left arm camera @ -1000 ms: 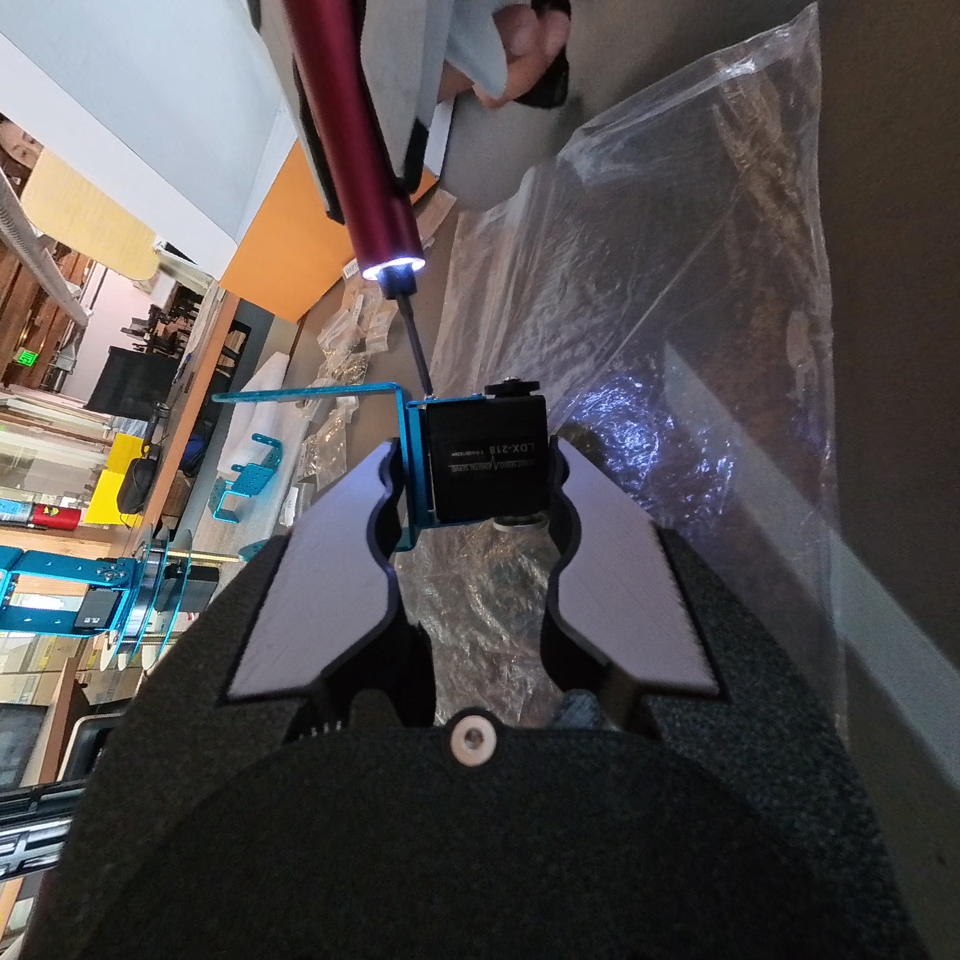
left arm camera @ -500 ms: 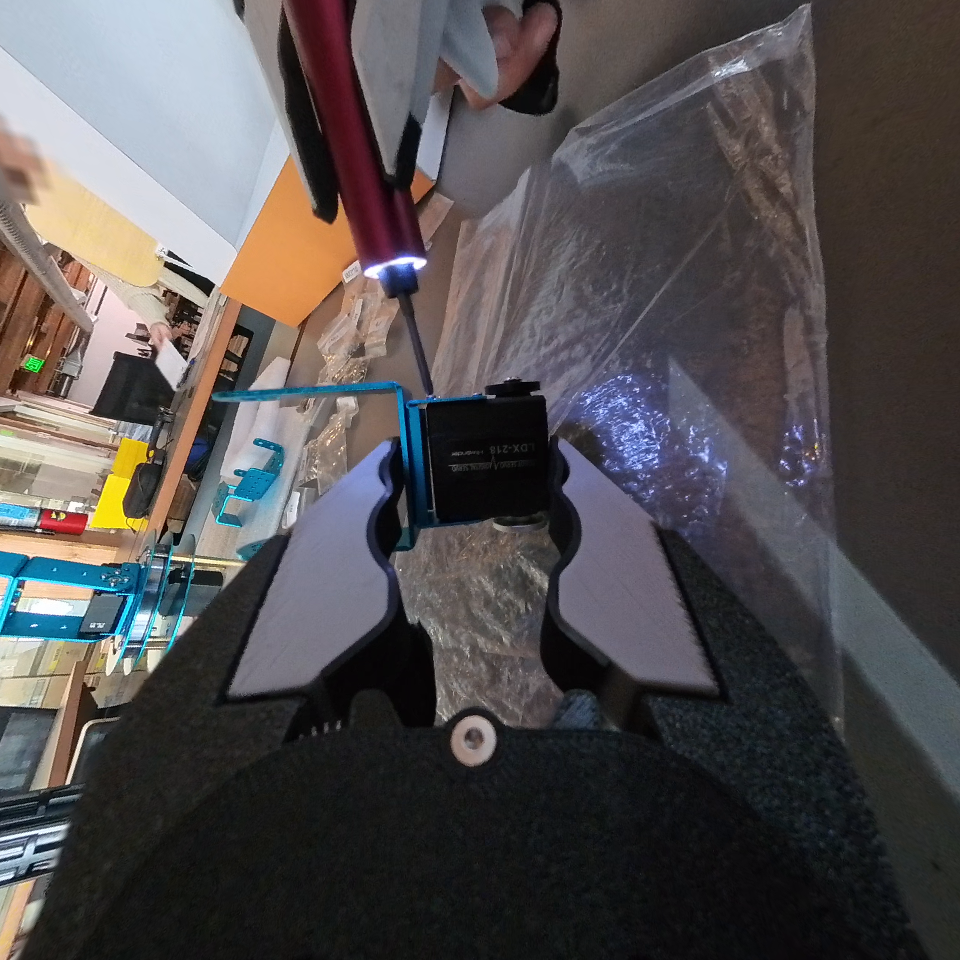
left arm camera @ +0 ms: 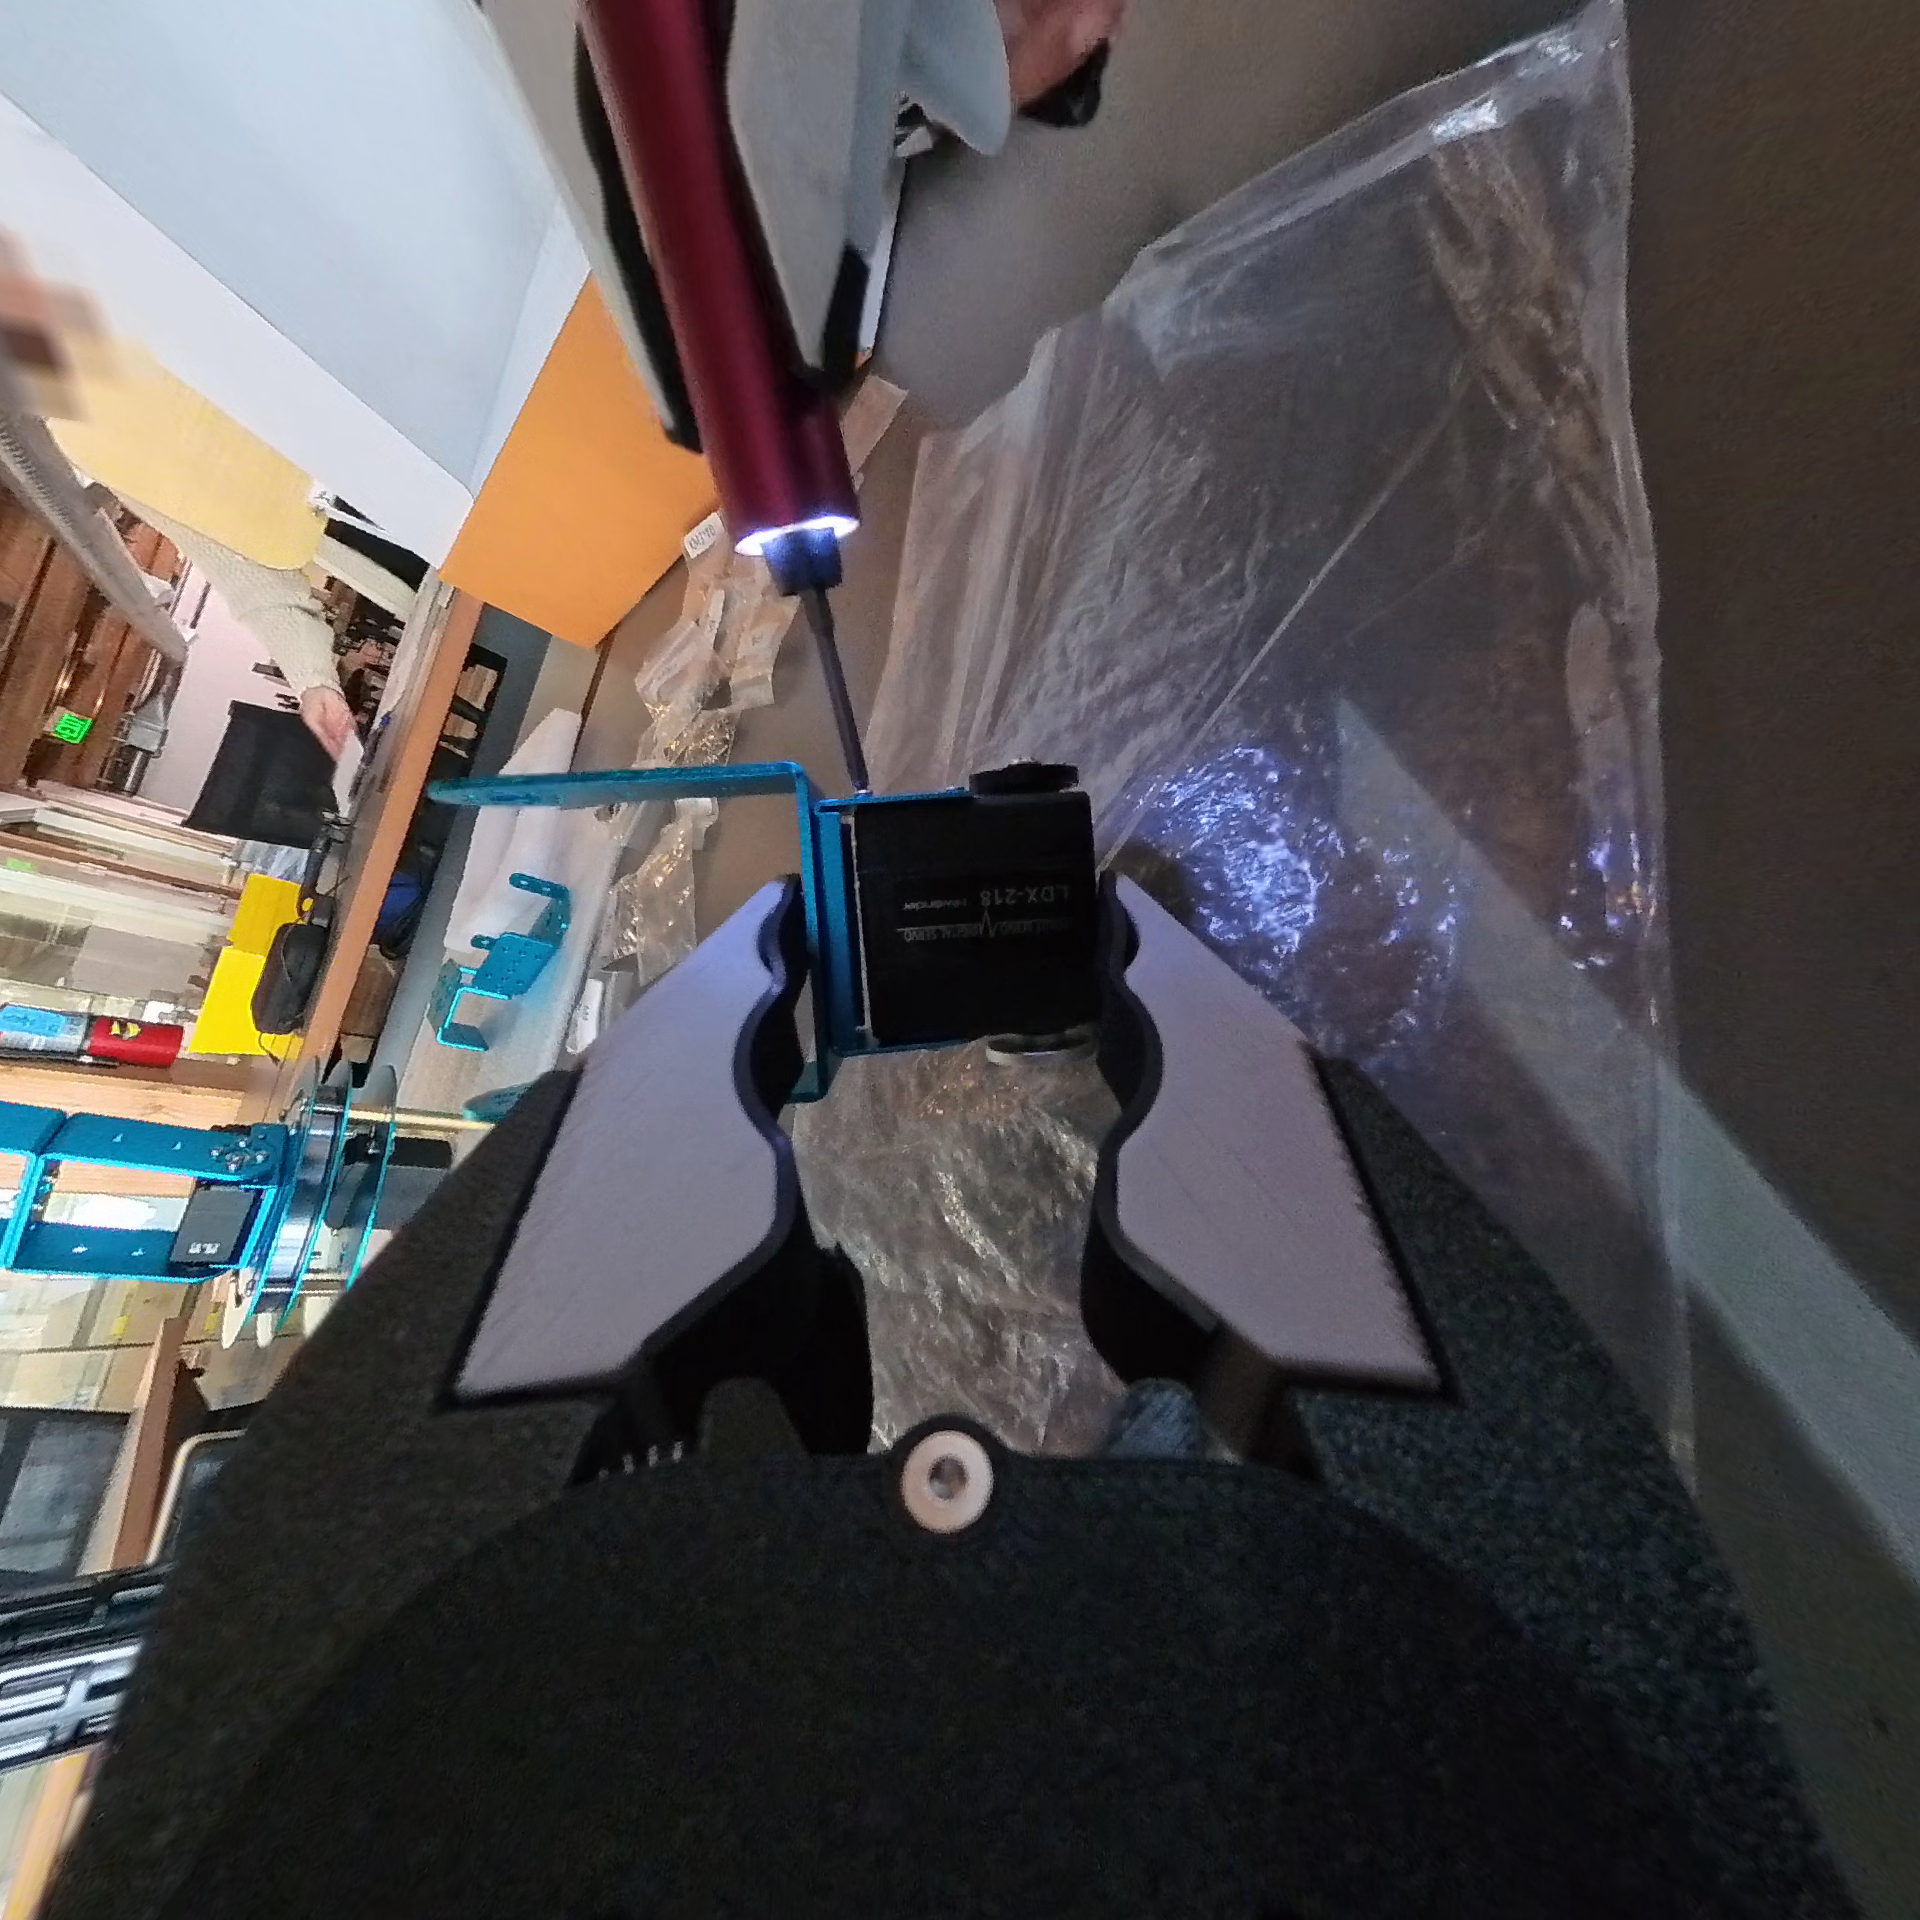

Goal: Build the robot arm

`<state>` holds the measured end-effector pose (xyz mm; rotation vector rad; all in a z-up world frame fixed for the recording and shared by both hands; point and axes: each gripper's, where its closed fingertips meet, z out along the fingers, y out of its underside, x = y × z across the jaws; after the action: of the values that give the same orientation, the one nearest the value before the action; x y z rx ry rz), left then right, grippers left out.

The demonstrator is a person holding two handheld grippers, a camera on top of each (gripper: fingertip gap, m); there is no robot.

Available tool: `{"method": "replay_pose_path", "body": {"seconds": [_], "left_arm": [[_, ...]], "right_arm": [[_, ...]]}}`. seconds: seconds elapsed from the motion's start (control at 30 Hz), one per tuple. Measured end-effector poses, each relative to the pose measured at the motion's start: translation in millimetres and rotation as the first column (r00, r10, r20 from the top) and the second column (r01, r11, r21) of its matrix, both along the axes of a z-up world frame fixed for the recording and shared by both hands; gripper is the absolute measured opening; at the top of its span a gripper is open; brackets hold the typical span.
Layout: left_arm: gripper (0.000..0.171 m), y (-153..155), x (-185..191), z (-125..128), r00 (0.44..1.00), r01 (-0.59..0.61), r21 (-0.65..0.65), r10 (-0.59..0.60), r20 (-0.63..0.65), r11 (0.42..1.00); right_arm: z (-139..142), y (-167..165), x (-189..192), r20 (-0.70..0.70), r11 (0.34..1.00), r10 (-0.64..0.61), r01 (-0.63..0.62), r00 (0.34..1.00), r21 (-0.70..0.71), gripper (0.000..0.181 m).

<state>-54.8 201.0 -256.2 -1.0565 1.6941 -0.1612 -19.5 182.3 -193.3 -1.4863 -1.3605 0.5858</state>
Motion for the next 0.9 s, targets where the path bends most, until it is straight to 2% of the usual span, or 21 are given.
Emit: {"method": "replay_pose_path", "body": {"seconds": [0.03, 0.2, 0.33, 0.47, 0.67, 0.9], "left_arm": [[0.055, -0.3, 0.4, 0.2, 1.000, 0.003, 0.006, -0.003, 0.000, 1.000], [0.055, -1.1, 0.8, 0.1, 1.000, 0.005, 0.009, -0.005, 0.000, 1.000], [0.055, -0.1, 0.6, 0.2, 1.000, -0.003, 0.002, 0.003, 0.000, 1.000], [0.055, 2.2, -0.3, 0.8, 1.000, -0.016, -0.015, 0.017, 0.012, 1.000], [0.055, 4.1, 0.4, 0.8, 0.999, -0.035, -0.027, 0.036, 0.013, 0.999], [0.055, 4.2, 1.4, 0.5, 1.000, -0.026, -0.050, 0.027, 0.012, 0.998]], "right_arm": [[-0.4, -0.9, 0.6, 0.017, 1.000, 0.001, -0.001, 1.000, 0.009, 0.023], [-0.7, -2.5, 0.5, 0.027, 1.000, 0.002, -0.002, 1.000, 0.011, 0.023], [-0.8, 0.3, 0.7, -0.005, 0.998, -0.009, 0.009, 1.000, -0.056, 0.022], [-0.6, 7.1, 1.7, -0.108, 0.963, -0.074, 0.043, 0.991, -0.265, 0.023], [-5.0, 12.9, 5.1, -0.176, 0.842, -0.245, 0.119, 0.954, -0.526, 0.022], [-0.9, 11.8, 8.5, -0.153, 0.882, -0.249, 0.158, 0.956, -0.445, 0.024]]}}
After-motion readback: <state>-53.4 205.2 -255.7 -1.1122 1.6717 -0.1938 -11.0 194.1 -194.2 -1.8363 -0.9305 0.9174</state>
